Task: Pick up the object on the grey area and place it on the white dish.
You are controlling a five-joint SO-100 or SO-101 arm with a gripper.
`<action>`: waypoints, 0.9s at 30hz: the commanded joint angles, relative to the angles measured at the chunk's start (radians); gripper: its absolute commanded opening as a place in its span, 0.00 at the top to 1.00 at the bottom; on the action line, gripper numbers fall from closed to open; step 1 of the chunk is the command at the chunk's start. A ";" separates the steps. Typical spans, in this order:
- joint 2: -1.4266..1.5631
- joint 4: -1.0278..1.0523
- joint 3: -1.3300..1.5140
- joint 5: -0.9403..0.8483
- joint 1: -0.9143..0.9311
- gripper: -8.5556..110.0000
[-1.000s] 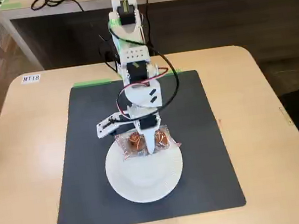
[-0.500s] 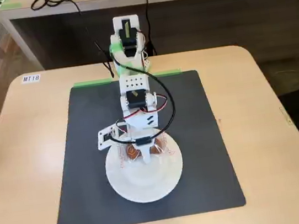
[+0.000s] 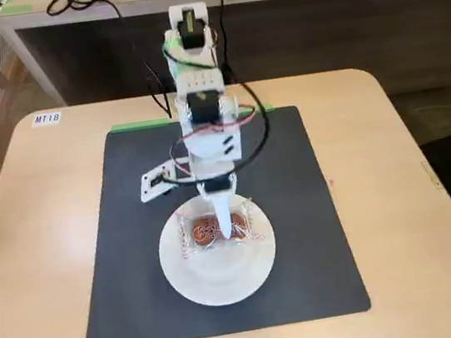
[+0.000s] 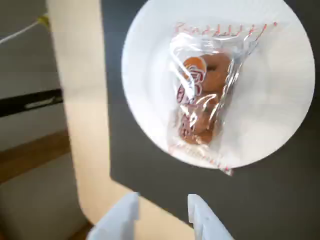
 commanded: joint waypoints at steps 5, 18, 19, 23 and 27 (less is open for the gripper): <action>1.003 -0.477 0.893 0.055 -0.066 0.93; 1.718 -0.430 1.606 0.055 0.041 0.93; 1.718 -0.428 1.628 0.055 0.038 0.93; 1.718 -0.426 1.717 0.048 0.035 0.93; 1.720 -0.413 1.796 0.040 0.043 0.93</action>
